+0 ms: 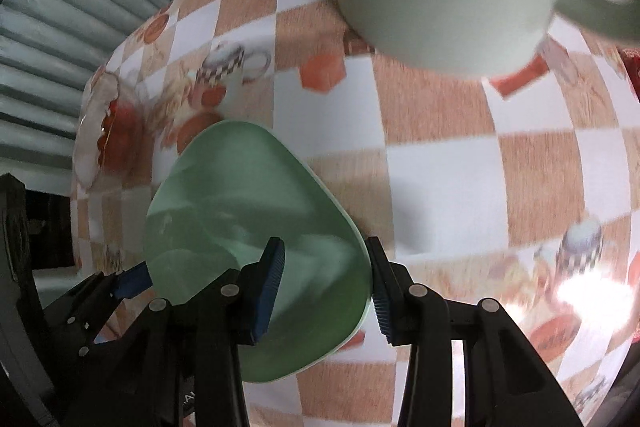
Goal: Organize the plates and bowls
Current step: 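Carry the mint-green plate with the left gripper toward the blue plate stack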
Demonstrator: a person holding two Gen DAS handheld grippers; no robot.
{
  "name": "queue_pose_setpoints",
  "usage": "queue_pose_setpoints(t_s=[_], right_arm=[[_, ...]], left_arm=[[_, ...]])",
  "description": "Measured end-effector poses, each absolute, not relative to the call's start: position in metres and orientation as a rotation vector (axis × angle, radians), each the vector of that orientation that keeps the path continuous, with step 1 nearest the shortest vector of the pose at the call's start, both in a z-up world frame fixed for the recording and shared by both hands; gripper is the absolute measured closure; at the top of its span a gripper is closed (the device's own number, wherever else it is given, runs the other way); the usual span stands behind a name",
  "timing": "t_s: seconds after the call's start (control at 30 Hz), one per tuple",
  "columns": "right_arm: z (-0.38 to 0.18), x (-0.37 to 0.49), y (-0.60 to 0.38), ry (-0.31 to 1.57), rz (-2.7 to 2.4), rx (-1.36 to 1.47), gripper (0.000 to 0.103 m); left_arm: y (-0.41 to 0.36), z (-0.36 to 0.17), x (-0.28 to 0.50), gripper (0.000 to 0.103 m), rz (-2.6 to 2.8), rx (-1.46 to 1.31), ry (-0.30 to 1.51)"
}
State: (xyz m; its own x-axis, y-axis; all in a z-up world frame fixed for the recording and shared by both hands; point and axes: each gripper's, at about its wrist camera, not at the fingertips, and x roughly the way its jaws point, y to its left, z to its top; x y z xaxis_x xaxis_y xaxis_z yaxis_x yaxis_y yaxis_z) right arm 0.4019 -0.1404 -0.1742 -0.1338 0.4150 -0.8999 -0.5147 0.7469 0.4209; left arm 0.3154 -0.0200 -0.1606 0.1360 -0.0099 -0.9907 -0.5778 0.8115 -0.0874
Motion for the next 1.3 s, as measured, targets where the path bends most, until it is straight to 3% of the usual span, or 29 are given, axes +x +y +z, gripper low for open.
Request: queue_pose_setpoints(t_s=[0.8, 1.23, 1.27, 1.3], right_arm=[[-0.178, 0.215, -0.215, 1.656, 0.796, -0.173, 0.059], [-0.179, 0.175, -0.207, 1.658, 0.761, -0.215, 0.058], [-0.179, 0.175, -0.205, 1.659, 0.771, -0.208, 0.054], [-0.18, 0.17, -0.195, 1.662, 0.787, -0.201, 0.043]], left_arm=[[-0.126, -0.17, 0.133, 0.028, 0.334, -0.461, 1.534], [-0.152, -0.171, 0.064, 0.024, 0.332, -0.432, 1.549], [-0.154, -0.171, 0.064, 0.023, 0.33, -0.425, 1.549], [-0.138, -0.174, 0.063, 0.022, 0.327, -0.424, 1.549]])
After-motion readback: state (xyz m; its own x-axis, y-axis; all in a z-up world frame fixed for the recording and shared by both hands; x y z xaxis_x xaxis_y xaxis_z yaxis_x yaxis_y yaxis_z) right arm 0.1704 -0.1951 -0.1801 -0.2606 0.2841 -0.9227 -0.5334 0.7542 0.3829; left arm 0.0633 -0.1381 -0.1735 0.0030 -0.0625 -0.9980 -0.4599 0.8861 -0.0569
